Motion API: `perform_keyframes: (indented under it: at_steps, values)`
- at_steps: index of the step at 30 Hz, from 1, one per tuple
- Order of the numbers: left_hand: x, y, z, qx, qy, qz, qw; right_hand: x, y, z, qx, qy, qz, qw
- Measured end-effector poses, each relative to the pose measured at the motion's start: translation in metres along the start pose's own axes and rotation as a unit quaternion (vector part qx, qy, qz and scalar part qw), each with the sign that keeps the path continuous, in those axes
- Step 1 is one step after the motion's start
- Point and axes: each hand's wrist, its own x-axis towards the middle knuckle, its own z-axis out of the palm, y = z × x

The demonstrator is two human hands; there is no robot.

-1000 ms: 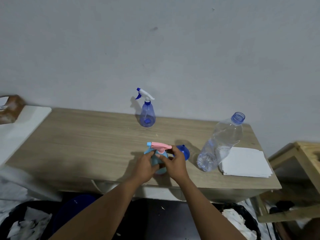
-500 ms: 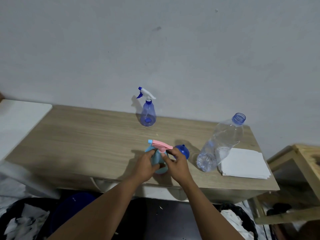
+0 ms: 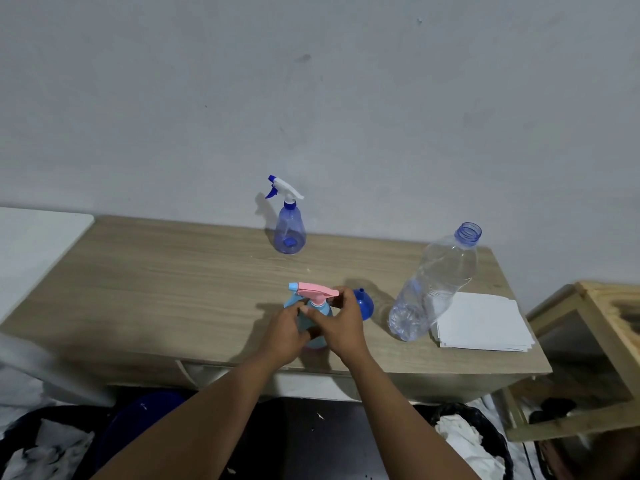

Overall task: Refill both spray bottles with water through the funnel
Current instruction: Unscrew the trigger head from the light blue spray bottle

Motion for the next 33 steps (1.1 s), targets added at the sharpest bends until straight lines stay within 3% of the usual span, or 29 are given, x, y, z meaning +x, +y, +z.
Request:
perform_keyframes:
  at_steps: [3, 8, 13, 19, 22, 33]
  values:
    - [-0.001, 0.002, -0.001, 0.003, -0.011, -0.007, 1.000, 0.000, 0.003, 0.002, -0.018, 0.018, -0.012, 1.000]
    - [-0.002, 0.002, -0.004, 0.010, -0.007, -0.007, 1.000, -0.003, 0.007, -0.008, -0.033, -0.036, -0.030, 0.998]
    - [-0.001, 0.001, -0.003, 0.028, -0.014, -0.006, 0.999, -0.002, -0.003, 0.003, -0.026, 0.009, -0.008, 1.000]
    - [-0.001, 0.001, -0.005, 0.032, -0.006, -0.007, 0.999, -0.006, -0.003, -0.009, -0.034, -0.048, -0.010, 0.998]
    - [-0.001, -0.002, -0.002, 0.038, -0.006, -0.014, 0.999, -0.003, -0.008, -0.002, -0.038, -0.013, 0.000, 0.999]
    - [-0.001, 0.003, -0.004, -0.023, -0.005, -0.003, 1.000, 0.008, -0.037, -0.011, -0.052, 0.036, -0.094, 0.994]
